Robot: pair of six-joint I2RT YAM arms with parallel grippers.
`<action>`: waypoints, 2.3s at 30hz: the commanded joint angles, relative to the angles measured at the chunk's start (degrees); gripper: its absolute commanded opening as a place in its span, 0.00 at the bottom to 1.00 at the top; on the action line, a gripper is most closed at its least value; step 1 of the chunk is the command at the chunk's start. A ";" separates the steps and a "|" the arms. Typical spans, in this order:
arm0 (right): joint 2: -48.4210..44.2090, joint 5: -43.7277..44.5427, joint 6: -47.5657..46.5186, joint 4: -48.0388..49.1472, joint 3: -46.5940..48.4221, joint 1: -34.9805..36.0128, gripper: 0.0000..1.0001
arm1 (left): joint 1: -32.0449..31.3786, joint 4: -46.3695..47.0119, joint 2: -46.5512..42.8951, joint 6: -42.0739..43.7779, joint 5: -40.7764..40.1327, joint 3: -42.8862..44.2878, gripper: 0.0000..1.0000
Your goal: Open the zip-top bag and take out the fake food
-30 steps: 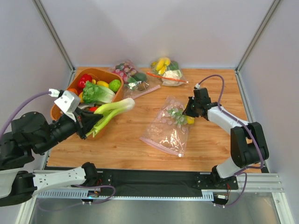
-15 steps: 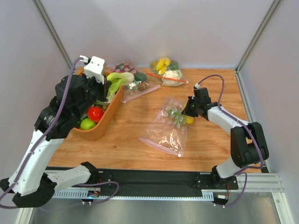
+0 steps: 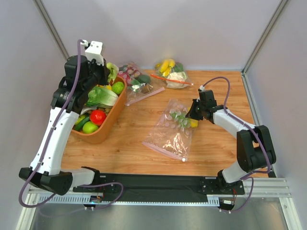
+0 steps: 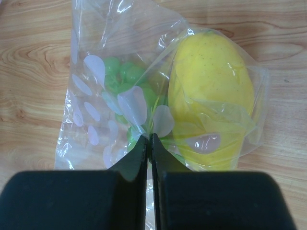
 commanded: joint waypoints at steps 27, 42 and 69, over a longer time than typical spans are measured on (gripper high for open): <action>4.02 -2.52 -1.13 3.22 1.48 -0.15 0.00 | 12.01 7.65 -0.91 -0.38 -4.88 -6.55 0.00; 5.25 -2.52 -1.22 2.96 1.83 -0.15 0.00 | 12.45 11.25 6.04 -0.82 -7.26 -8.66 0.00; 2.79 -2.08 -1.57 1.11 1.22 -0.15 0.00 | 7.18 11.34 15.27 -5.92 1.35 -9.54 0.25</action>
